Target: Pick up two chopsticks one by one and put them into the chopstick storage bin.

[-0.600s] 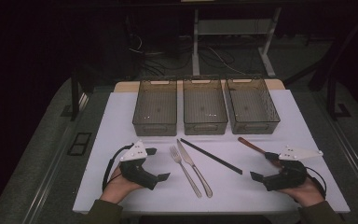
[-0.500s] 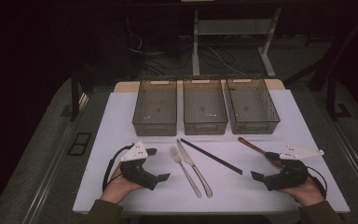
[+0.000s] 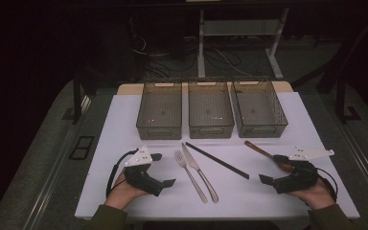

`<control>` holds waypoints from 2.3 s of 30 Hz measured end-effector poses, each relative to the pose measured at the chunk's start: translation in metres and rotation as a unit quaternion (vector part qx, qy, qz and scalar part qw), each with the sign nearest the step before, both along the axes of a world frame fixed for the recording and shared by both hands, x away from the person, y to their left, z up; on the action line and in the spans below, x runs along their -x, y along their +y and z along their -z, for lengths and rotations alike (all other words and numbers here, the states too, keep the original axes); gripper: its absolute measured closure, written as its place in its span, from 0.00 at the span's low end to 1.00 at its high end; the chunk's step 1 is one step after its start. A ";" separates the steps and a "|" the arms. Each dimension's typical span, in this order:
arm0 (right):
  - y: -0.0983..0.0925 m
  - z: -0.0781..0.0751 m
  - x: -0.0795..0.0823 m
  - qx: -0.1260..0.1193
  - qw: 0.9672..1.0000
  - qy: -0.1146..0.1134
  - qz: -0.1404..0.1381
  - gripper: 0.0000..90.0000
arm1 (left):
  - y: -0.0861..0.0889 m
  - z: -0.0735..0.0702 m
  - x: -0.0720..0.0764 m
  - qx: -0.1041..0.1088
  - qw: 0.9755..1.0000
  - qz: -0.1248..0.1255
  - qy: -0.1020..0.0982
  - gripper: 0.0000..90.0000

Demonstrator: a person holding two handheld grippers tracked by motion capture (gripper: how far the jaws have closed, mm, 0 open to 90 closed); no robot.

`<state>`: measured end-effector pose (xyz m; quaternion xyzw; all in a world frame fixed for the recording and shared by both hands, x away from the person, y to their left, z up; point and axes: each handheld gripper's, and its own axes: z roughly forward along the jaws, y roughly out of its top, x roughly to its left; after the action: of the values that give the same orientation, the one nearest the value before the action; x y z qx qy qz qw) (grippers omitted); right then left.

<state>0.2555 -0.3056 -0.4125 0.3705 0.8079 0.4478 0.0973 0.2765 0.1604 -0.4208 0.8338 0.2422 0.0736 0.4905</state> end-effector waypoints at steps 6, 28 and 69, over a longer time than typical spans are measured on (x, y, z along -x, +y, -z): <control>0.001 -0.004 -0.005 -0.007 1.000 0.005 -0.002 0.04 | -0.001 -0.001 0.001 -0.005 1.000 0.001 -0.003 0.00; 0.022 -0.009 -0.027 0.004 1.000 0.006 -0.031 0.04 | -0.003 -0.001 0.002 -0.004 1.000 0.001 0.003 0.00; 0.075 -0.017 -0.072 -0.007 0.998 0.005 -0.070 0.05 | -0.002 0.000 0.002 -0.003 1.000 0.003 0.003 0.00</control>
<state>0.3279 -0.2302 -0.3950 0.3163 0.8292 0.4570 0.0594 0.2742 0.1585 -0.4211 0.8363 0.2409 0.0705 0.4875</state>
